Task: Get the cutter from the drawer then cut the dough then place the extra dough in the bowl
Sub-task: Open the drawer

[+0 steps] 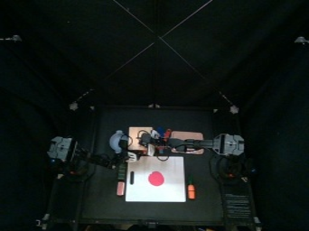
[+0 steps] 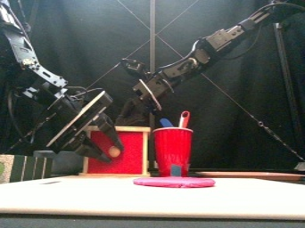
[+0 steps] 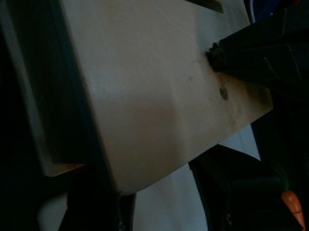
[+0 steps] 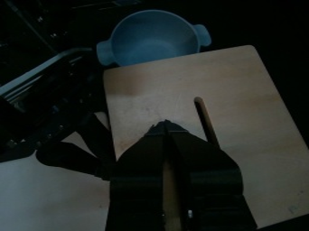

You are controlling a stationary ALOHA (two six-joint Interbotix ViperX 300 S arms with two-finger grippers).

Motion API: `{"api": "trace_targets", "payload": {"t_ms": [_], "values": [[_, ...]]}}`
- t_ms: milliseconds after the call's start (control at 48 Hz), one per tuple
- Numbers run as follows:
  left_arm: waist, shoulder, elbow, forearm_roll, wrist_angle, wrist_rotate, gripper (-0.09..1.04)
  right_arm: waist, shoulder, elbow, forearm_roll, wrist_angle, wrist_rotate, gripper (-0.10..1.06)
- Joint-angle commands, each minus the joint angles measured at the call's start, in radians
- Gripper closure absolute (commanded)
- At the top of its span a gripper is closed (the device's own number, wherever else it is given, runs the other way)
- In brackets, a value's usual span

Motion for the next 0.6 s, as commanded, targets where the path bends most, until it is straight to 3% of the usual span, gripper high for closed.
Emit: {"api": "trace_targets", "payload": {"t_ms": [21, 208, 604], "values": [[0.009, -0.006, 0.002, -0.003, -0.006, 0.002, 0.35, 0.002, -0.005, -0.003, 0.0, 0.009, 0.0, 0.95], [-0.012, -0.012, 0.011, -0.003, 0.003, 0.002, 0.42, -0.002, -0.005, -0.003, 0.002, 0.009, 0.0, 0.95], [-0.167, -0.014, -0.011, -0.057, 0.009, -0.002, 0.43, -0.009, -0.005, -0.003, 0.0, 0.009, 0.0, 0.95]]}}
